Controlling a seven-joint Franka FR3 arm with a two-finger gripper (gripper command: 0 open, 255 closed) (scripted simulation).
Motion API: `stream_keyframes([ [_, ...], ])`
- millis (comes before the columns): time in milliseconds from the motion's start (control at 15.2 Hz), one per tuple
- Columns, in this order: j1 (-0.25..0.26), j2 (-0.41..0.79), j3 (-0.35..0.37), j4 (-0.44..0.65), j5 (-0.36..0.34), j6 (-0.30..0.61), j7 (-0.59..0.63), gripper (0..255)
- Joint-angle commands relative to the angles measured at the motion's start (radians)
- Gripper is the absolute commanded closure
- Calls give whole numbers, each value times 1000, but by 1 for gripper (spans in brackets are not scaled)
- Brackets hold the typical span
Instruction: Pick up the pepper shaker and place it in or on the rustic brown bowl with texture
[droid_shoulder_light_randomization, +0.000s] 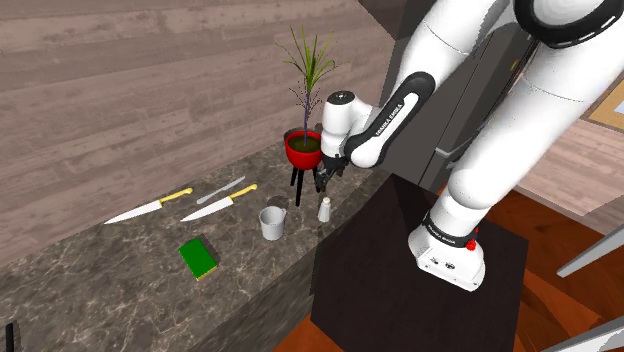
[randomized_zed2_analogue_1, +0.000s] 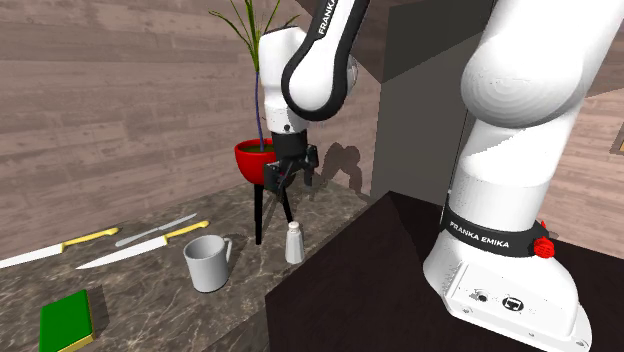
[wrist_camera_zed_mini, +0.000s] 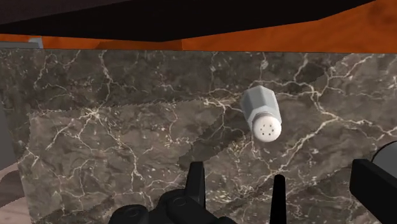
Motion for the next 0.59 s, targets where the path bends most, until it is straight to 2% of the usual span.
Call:
stream_keyframes([
  [0,-24,112,3,25,-151,74,136,0],
  [132,-5,221,-48,66,-328,126,285,0],
  [198,24,274,-89,90,-407,149,354,0],
  [264,46,308,-118,107,-452,164,396,0],
  [528,106,386,-202,142,-556,210,483,0],
])
